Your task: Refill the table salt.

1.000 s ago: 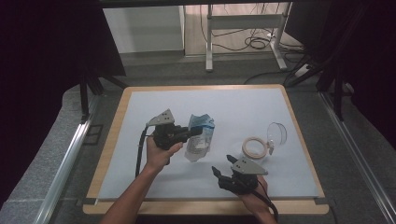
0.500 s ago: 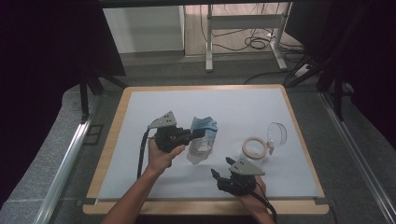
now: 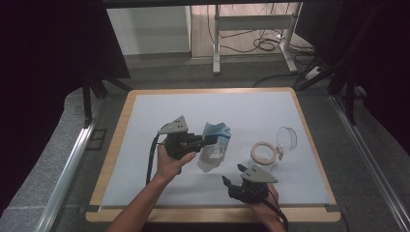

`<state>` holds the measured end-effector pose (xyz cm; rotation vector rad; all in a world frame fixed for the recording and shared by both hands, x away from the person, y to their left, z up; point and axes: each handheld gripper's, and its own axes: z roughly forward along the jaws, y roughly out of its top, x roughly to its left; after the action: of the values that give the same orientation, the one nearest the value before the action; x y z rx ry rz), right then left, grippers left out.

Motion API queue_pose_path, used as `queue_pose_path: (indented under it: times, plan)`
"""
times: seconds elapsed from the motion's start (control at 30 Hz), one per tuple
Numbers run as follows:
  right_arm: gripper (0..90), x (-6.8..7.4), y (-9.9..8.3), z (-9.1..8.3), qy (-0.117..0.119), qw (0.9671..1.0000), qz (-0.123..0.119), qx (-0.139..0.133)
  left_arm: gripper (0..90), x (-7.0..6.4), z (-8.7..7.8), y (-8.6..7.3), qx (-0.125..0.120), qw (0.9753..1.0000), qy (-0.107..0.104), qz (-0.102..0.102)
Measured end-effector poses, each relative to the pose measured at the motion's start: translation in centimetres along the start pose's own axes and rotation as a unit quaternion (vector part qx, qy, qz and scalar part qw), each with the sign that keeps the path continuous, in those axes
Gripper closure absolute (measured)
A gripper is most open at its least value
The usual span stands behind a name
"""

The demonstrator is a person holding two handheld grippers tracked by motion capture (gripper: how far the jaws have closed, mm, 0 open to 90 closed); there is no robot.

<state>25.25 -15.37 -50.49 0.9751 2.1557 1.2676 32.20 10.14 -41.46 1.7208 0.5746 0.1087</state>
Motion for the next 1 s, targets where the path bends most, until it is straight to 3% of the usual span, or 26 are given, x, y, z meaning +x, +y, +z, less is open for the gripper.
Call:
queue_pose_path:
  times: [1.0]
  plan:
    - [31.5,-1.0,-1.0,0.3,-0.02,0.9997,-0.003,0.015,90.0,-1.6,2.4,0.6,0.008,0.9996,-0.028,0.007]
